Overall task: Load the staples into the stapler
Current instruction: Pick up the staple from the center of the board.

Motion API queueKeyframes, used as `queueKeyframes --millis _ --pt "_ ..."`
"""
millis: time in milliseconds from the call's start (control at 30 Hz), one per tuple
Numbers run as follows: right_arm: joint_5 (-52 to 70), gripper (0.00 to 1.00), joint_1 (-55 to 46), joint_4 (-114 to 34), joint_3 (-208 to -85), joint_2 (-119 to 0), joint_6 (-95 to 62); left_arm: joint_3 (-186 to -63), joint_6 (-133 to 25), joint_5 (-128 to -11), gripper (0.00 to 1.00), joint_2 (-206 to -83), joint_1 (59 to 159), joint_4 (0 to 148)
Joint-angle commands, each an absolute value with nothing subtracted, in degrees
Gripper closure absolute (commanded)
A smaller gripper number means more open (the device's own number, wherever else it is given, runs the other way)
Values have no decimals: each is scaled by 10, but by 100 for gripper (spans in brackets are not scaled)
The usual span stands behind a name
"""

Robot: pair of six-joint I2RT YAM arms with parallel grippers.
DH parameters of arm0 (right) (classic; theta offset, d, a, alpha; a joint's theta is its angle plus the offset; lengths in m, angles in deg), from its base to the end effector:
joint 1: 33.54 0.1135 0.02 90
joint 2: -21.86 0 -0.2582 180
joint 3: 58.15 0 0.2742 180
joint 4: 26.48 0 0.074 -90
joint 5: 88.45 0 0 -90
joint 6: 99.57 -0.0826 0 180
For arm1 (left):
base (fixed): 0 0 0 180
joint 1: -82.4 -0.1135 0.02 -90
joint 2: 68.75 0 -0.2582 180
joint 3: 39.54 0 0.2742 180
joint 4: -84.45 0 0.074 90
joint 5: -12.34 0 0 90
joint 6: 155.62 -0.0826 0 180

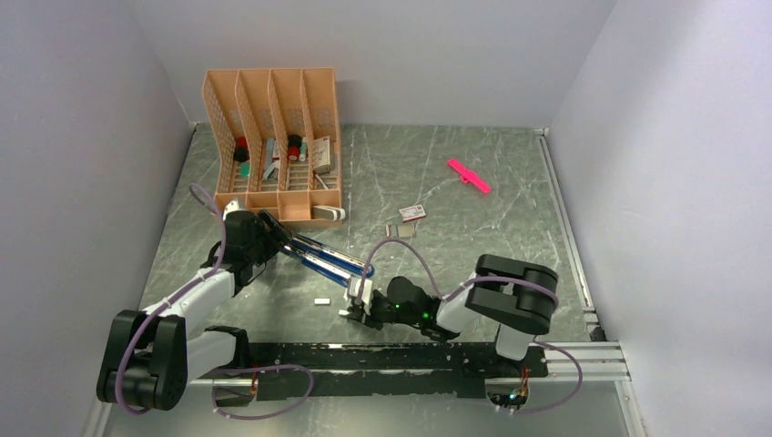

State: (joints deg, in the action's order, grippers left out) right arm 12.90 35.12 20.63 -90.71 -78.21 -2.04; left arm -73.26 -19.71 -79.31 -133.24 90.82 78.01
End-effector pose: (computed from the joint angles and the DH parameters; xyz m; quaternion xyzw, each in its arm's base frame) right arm 0.0996 0.2996 0.0604 -0.5486 0.6082 0.3587 0.4477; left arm 0.2665 -0.0371 0.1116 -0.2939 0.8461 -0.1915 0.4014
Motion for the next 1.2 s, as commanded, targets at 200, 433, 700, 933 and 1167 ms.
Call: queueKeyframes --millis 200,433,700,933,1167 --pt "86 100 351 130 -958 -658 4 -747 -192 -780 23 -1331 911 788" --pt "16 100 350 104 -1011 -651 14 -750 -191 -786 23 -1326 911 779" --pt "0 100 316 96 -1030 -652 -4 -749 -191 -789 24 -1325 911 779" --pt "50 100 261 -6 -1087 -650 -37 -748 -193 -795 23 -1324 911 777" --pt "14 100 255 -43 -1113 -651 -62 -747 -194 -795 23 -1325 911 778"
